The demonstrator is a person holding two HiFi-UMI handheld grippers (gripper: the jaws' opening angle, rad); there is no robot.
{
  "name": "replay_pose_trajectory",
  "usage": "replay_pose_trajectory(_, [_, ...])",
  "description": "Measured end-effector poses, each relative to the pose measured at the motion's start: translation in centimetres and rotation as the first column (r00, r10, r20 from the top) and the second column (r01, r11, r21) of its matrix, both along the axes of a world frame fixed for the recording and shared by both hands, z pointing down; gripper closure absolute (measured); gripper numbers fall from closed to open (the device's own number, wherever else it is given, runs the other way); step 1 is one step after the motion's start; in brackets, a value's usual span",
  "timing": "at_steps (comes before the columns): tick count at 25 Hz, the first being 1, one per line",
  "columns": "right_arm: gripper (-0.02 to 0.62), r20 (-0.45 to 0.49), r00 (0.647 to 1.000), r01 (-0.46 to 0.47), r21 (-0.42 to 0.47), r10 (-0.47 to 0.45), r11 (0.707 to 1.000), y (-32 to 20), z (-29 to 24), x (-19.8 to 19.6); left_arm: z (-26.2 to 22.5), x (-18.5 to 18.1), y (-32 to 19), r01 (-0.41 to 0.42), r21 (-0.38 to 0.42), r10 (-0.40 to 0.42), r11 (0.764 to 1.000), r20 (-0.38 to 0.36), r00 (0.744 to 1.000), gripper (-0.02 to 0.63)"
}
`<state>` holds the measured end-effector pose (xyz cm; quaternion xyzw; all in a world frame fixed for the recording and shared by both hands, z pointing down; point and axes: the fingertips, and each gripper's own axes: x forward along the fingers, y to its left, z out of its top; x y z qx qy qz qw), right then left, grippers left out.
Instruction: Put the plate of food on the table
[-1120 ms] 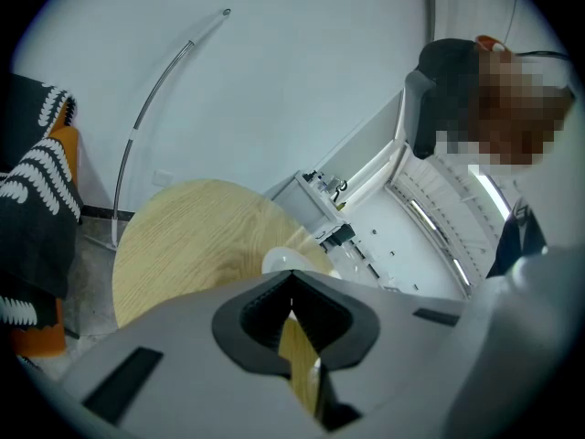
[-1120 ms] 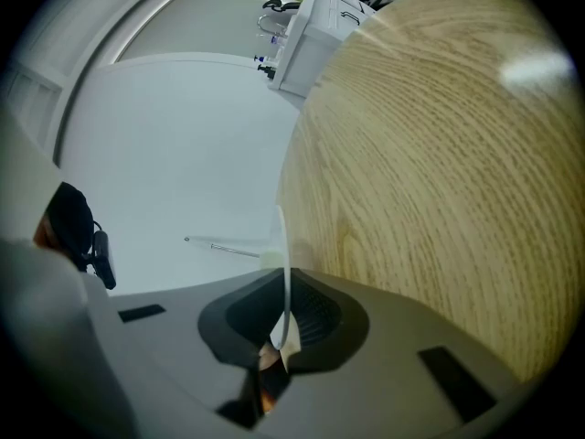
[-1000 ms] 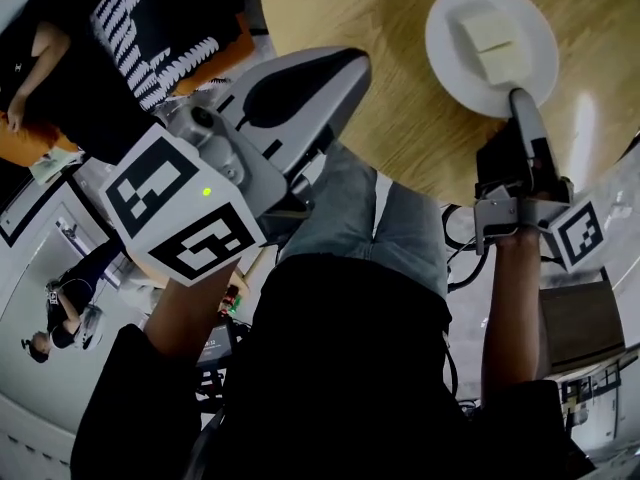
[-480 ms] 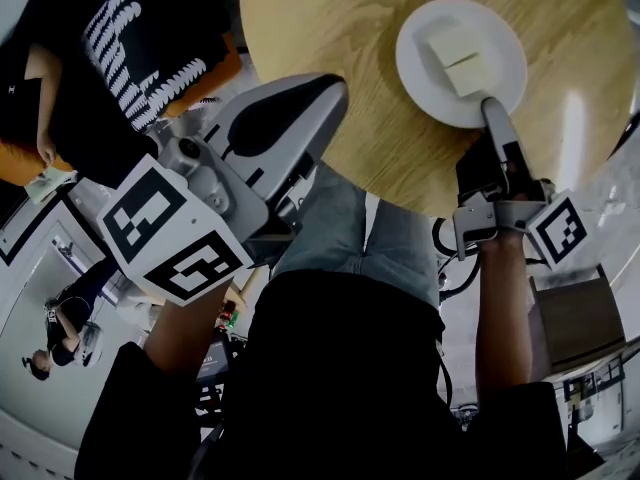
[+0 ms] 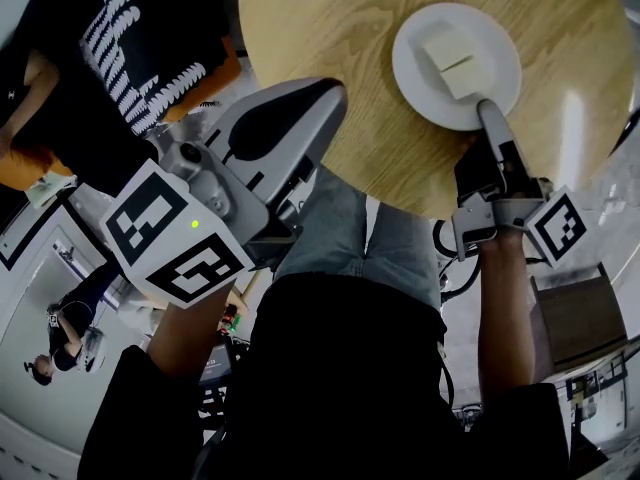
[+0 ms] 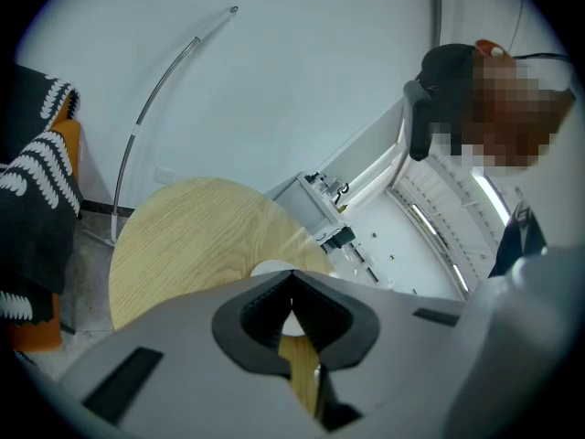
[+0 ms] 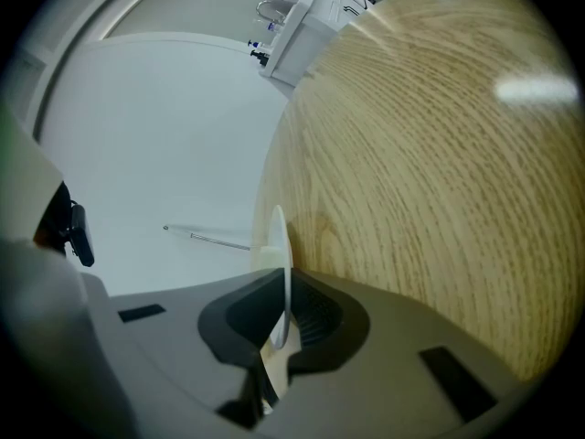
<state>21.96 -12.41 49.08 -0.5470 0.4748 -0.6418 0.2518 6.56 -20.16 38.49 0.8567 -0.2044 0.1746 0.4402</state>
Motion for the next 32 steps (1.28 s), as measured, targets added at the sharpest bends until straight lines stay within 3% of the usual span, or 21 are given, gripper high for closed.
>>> replay_pose_trajectory(9, [0.580, -0.011, 0.998, 0.053, -0.093, -0.055, 0.994, 0.3, 0.8, -0.3, 0.1, 0.1, 0.0, 0.000, -0.007, -0.001, 1.000, -0.026, 1.000, 0.600])
replay_pose_trajectory(17, [0.558, -0.102, 0.983, 0.124, -0.228, -0.150, 0.966, 1.6, 1.8, -0.2, -0.1, 0.3, -0.1, -0.020, 0.002, 0.020, 1.000, -0.059, 0.998, 0.600])
replay_pose_trajectory(26, [0.518, -0.247, 0.920, 0.188, -0.399, -0.303, 0.898, 2.7, 1.8, -0.4, -1.0, 0.5, 0.1, -0.052, 0.015, 0.054, 0.999, -0.094, 0.994, 0.600])
replay_pose_trajectory(32, [0.498, -0.307, 0.872, 0.215, -0.461, -0.382, 0.861, 2.5, 1.7, -0.7, -1.4, 0.7, 0.0, -0.069, 0.022, 0.071, 0.997, -0.103, 0.992, 0.600])
